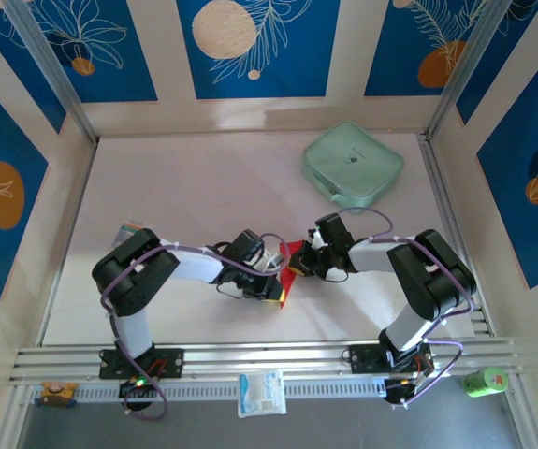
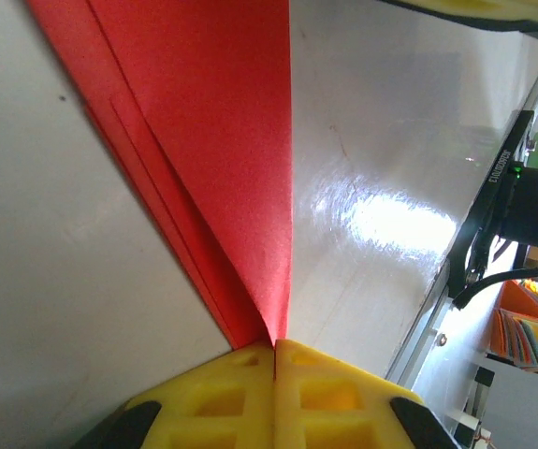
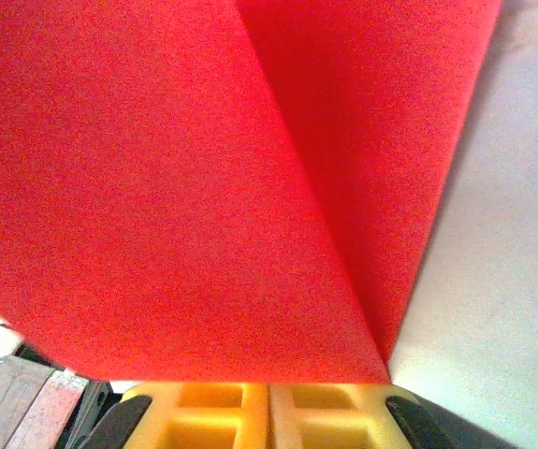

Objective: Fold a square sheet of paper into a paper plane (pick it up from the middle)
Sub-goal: Perform the fifth fold on the wing at the bottom-center of the table.

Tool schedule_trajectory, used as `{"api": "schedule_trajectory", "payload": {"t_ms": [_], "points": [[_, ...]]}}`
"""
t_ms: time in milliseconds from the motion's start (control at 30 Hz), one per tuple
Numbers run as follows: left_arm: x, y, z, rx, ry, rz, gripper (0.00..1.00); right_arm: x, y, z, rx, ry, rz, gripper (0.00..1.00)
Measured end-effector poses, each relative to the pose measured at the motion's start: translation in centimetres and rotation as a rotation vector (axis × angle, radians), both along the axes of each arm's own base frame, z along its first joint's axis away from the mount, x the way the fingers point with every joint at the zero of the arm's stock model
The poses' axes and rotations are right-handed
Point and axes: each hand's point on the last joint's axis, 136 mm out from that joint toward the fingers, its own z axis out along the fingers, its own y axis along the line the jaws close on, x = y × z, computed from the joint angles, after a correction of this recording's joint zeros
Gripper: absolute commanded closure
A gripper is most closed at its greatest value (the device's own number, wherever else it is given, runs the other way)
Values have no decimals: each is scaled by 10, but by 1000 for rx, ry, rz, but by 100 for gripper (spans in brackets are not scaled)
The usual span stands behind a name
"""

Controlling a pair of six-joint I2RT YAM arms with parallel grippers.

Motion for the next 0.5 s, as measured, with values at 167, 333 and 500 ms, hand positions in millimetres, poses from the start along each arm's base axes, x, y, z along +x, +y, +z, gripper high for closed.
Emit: {"api": "schedule_trajectory", "payload": {"t_ms": [167,333,500], "points": [[-5,2,2,3,4,-9,90,0,0,0,0,0,1,91],[-10,6,-1,22,13,-15,97,1,1,0,-1,4,-2,91],[-10,7,-1,22,13,-15,92,1,1,0,-1,4,-1,91]]}}
